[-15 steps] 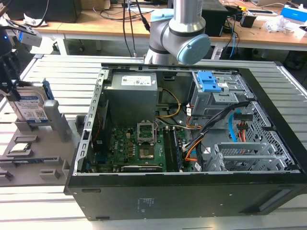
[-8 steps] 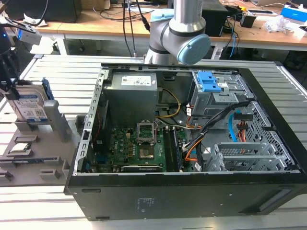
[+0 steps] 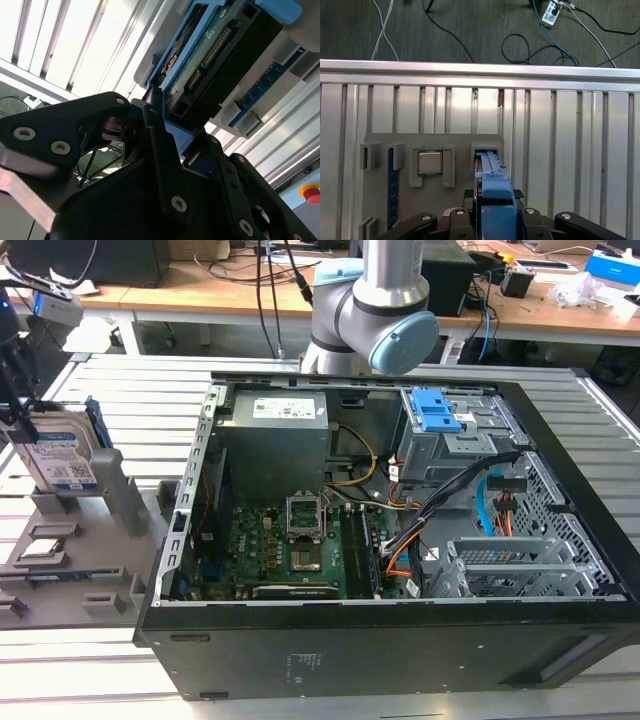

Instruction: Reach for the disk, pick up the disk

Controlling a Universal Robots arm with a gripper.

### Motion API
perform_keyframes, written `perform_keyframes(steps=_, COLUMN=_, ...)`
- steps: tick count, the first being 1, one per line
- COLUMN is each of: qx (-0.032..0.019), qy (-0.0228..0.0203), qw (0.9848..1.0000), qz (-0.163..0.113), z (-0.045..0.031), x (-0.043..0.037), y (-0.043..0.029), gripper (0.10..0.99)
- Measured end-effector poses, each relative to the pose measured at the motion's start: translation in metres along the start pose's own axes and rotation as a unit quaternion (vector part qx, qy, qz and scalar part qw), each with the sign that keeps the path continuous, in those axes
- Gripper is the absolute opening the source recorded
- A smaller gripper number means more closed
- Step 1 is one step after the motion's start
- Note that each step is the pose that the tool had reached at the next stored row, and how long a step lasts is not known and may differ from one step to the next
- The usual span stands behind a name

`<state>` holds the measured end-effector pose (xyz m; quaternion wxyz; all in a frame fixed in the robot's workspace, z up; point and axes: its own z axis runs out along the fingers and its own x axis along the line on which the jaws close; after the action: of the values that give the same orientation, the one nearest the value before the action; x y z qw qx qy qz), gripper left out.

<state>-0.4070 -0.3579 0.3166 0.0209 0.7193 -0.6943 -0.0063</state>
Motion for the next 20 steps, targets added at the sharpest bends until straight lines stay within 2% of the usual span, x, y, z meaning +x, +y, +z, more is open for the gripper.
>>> perform_keyframes(steps=9, qx=0.0000, qy=0.0000, qw=1.0000, qz=0.000, z=-0.0087, x=0.0002, y=-0.0001, gripper=0.369)
perform_keyframes(steps=20, qx=0.0000, qy=0.0000, qw=1.0000, qz=0.000, z=-0.0260, x=0.0006, y=-0.0005, gripper=0.369)
